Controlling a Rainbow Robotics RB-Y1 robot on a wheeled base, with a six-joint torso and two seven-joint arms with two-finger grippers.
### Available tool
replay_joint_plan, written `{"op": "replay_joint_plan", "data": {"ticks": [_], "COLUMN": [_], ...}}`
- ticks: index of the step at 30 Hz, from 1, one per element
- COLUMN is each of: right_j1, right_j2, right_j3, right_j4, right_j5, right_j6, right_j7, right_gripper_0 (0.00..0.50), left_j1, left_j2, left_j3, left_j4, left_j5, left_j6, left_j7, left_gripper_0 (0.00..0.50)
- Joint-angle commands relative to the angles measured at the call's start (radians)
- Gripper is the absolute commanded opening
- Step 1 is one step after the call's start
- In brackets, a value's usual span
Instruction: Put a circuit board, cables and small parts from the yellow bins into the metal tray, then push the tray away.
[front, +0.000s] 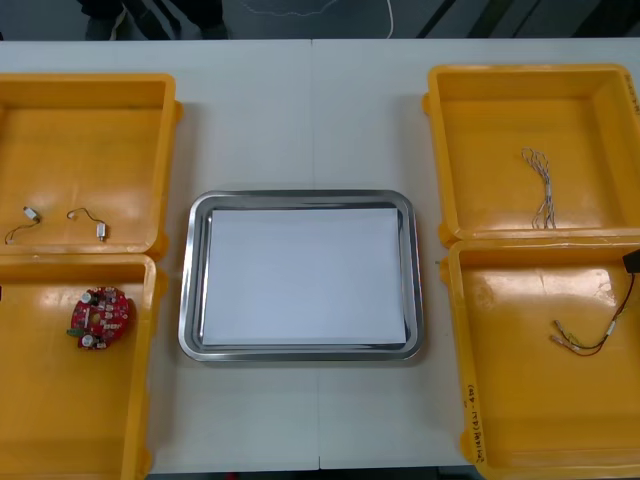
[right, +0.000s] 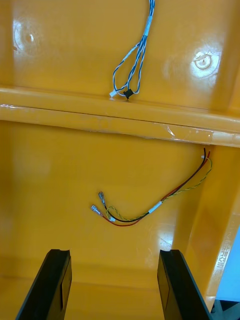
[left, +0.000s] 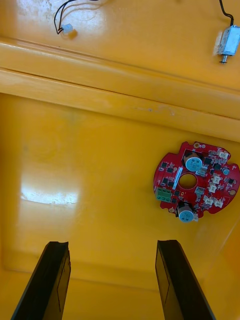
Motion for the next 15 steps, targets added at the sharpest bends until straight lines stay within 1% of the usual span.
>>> {"op": "replay_joint_plan", "data": {"ticks": [1, 15], "right_j1": [0.012, 0.012], "right_j2": [-0.025, -0.025], "right_j3": [-0.031, -0.031], "right_j4": [-0.029, -0.029], "right_j5": [0.004, 0.004], "right_j6": [0.004, 0.004], "right_j7": [-0.037, -0.037], "right_gripper_0": [0.5, 0.5], "left_j1": [0.018, 0.018], "left_j2": [0.047, 0.047], "left_j3": [0.007, 0.007], "left_j4": [-0.021, -0.021], "left_j5": [0.004, 0.004], "left_j6": [0.006, 0.006], "left_j7": [-0.102, -0.102], "left_gripper_0": [0.5, 0.5]}}
